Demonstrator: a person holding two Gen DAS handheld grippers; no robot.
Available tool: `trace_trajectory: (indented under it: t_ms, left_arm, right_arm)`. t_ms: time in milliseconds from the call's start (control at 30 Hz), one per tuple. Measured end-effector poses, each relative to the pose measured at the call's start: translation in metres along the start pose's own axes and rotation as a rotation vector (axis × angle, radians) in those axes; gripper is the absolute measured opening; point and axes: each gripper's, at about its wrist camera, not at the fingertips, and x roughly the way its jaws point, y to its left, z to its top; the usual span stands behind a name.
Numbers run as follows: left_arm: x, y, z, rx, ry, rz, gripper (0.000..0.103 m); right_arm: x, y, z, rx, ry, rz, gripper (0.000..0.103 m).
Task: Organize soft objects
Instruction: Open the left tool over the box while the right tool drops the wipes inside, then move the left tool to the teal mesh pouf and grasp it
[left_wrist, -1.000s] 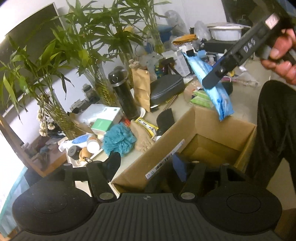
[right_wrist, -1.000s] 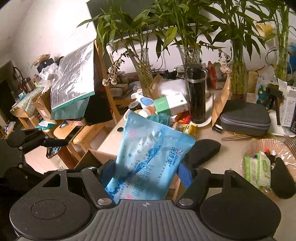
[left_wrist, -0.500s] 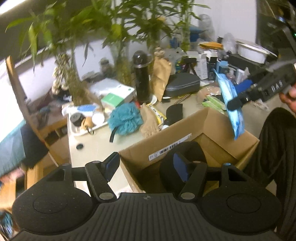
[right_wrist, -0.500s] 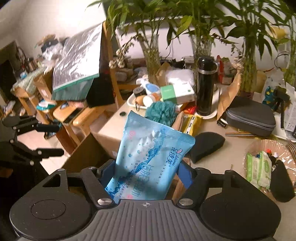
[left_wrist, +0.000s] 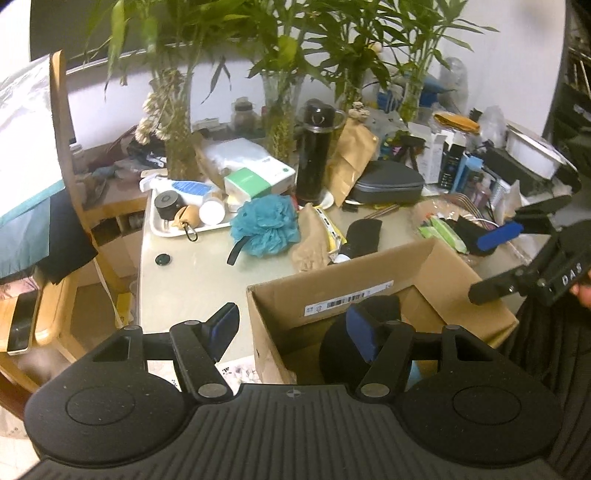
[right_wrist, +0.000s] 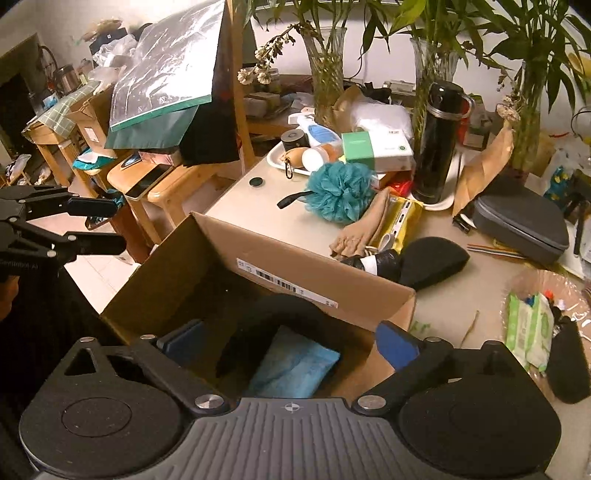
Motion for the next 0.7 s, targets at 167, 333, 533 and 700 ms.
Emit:
trace_trajectory:
  t_ms: [167,333,533,700]
  left_arm:
    - [0.001,0.002,0.001,-0.022,0.001,0.017,0.064]
    - [0.0,0.004,0.004,-0.043,-0.02,0.019,0.064]
    - [0.001,0.006,0.013,-0.021,-0.032,0.03,0.064]
    - [0.006,0.011,0.024,0.012,-0.043,0.044,0.064]
  right_arm:
    - [-0.004,-0.003,-0.005,0.003,-0.024,-0.035,0.103]
    - [-0.008,-0.013,-0.012,0.035,-0.042,-0.06,0.103]
    - [-0.011,-0.025,-0.019,0.073,-0.058,-0.08,0.103]
    - [-0.012,-0.031,-0.019,0.095,-0.077,-0.091,0.103]
